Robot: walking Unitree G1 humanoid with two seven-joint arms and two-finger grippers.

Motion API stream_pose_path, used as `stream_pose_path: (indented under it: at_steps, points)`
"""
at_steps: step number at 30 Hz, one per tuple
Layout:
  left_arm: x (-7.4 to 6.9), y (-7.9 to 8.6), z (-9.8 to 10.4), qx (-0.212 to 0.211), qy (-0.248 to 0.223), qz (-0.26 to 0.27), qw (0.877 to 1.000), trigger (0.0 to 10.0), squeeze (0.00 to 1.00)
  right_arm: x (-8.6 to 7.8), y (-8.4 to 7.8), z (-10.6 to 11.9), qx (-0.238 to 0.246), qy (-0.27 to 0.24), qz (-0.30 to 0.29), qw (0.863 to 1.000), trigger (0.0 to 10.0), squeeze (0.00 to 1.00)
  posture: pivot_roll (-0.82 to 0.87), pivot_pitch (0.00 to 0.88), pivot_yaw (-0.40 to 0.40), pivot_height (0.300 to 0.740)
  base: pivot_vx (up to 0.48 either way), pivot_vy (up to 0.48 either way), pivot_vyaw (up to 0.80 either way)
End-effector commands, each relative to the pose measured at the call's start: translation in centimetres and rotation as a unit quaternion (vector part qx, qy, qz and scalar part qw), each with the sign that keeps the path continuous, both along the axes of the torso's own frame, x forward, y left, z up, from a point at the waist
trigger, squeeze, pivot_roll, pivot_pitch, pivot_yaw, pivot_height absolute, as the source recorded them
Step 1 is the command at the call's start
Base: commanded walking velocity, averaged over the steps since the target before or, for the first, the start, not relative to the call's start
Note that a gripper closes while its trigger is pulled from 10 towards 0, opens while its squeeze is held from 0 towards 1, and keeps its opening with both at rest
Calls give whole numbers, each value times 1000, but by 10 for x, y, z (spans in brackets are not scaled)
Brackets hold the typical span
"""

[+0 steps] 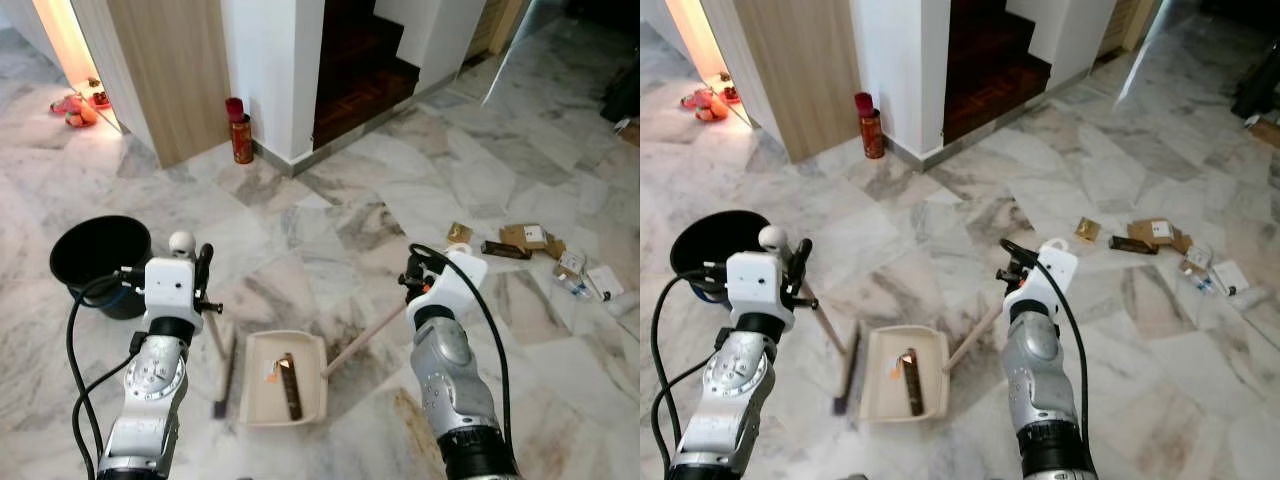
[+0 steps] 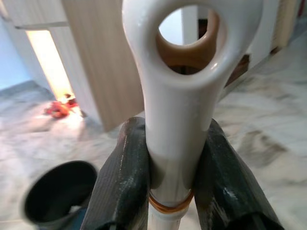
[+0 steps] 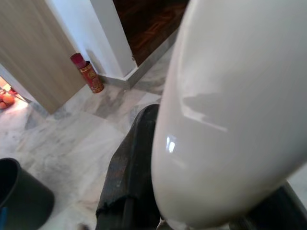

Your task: Sweep floor

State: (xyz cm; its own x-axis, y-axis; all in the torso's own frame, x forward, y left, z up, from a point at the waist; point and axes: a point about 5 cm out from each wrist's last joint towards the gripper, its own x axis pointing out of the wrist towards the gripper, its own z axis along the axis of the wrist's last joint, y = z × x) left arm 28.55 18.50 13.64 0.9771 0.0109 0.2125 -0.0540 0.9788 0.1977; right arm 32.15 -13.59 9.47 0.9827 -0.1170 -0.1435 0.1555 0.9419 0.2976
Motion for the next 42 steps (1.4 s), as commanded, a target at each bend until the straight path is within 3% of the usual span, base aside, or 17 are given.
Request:
stream_pose_path:
  at_steps: [1, 13, 21, 37, 42]
  points:
    - [0, -1, 9, 5, -21, -2, 1000, 10000, 0, 2, 0, 7, 12, -18, -2, 1000, 10000, 0, 21, 102, -45, 740, 0, 382, 556]
    - [0, -2, 9, 5, -21, -3, 1000, 10000, 0, 2, 2, 8, 13, -19, 6, 1000, 10000, 0, 23, 94, -43, 740, 0, 376, 0]
    - [0, -2, 9, 4, -21, -2, 1000, 10000, 0, 3, 2, 8, 9, -22, 11, 1000, 10000, 0, 24, 89, -44, 740, 0, 374, 671]
    - [0, -2, 9, 4, -21, -1, 1000, 10000, 0, 3, 5, 8, 16, -21, 18, 999, 10000, 0, 26, 95, -44, 740, 0, 373, 0]
    - [0, -2, 10, 9, -25, -3, 1000, 10000, 0, 3, 6, 7, 16, -21, 19, 999, 10000, 0, 27, 97, -43, 740, 0, 0, 0]
